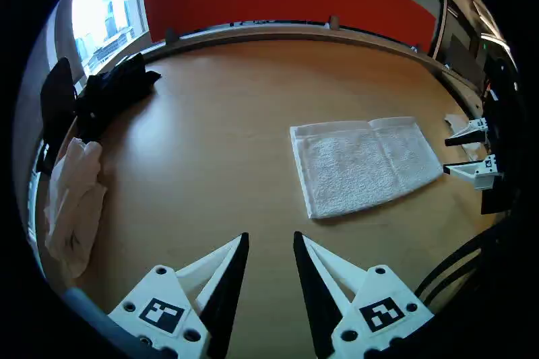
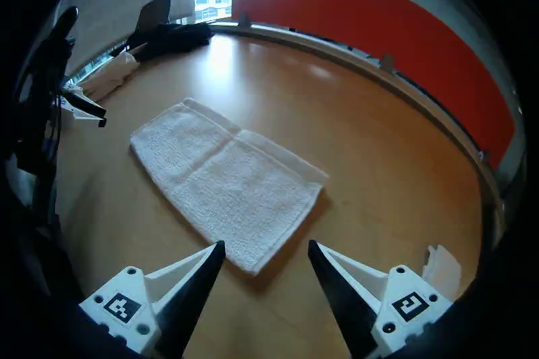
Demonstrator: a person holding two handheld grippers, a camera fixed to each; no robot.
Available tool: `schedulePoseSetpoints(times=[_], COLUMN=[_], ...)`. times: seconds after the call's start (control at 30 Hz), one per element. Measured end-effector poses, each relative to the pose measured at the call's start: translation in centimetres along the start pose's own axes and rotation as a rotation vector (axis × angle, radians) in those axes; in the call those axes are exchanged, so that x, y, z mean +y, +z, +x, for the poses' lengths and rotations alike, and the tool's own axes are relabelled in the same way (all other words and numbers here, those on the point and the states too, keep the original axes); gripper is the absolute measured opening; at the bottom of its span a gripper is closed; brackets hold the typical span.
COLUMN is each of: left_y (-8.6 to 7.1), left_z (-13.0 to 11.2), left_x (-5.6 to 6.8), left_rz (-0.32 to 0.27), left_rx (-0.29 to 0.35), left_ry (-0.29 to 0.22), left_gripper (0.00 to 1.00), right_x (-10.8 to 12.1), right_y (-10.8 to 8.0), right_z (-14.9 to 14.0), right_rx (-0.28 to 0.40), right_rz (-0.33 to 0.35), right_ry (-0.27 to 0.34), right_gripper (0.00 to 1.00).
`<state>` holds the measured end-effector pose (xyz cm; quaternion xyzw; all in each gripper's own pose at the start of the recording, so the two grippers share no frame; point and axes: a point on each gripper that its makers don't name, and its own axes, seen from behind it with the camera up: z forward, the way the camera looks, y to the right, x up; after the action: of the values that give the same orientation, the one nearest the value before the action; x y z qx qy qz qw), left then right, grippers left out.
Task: Fold towel
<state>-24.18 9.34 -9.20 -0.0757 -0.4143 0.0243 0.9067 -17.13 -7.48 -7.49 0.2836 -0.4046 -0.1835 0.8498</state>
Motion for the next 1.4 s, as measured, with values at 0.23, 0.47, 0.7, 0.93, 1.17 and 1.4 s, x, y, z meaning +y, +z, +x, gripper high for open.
schedulePoseSetpoints(times=[0.23, 0.47, 0.7, 0.93, 1.17, 1.4], left_y=[0.0, 0.0, -0.1, -0.1, -0.1, -0.1], left_z=[-0.2, -0.4, -0.6, -0.7, -0.7, -0.6], left_x=[-0.1, -0.2, -0.5, -0.6, -0.7, -0.7], left_rz=[0.001, 0.002, 0.004, 0.005, 0.005, 0.005], left_rx=[-0.004, -0.006, -0.008, -0.009, -0.010, -0.009], left_ry=[-0.004, -0.004, -0.007, -0.007, -0.005, -0.002], left_gripper=[0.48, 0.48, 0.48, 0.48, 0.48, 0.48], right_x=[-0.6, -0.8, -1.2, -1.3, -1.4, -1.4], right_y=[0.3, 0.2, 0.6, 0.8, 0.8, 0.7], right_z=[-1.4, -2.4, -3.2, -3.1, -3.0, -2.5], right_rx=[-0.029, -0.056, -0.084, -0.083, -0.076, -0.058], right_rz=[0.027, 0.048, 0.076, 0.087, 0.084, 0.080], right_ry=[-0.004, 0.002, -0.001, 0.001, -0.001, 0.022], right_gripper=[0.85, 0.66, 0.52, 0.26, 0.04, 0.03])
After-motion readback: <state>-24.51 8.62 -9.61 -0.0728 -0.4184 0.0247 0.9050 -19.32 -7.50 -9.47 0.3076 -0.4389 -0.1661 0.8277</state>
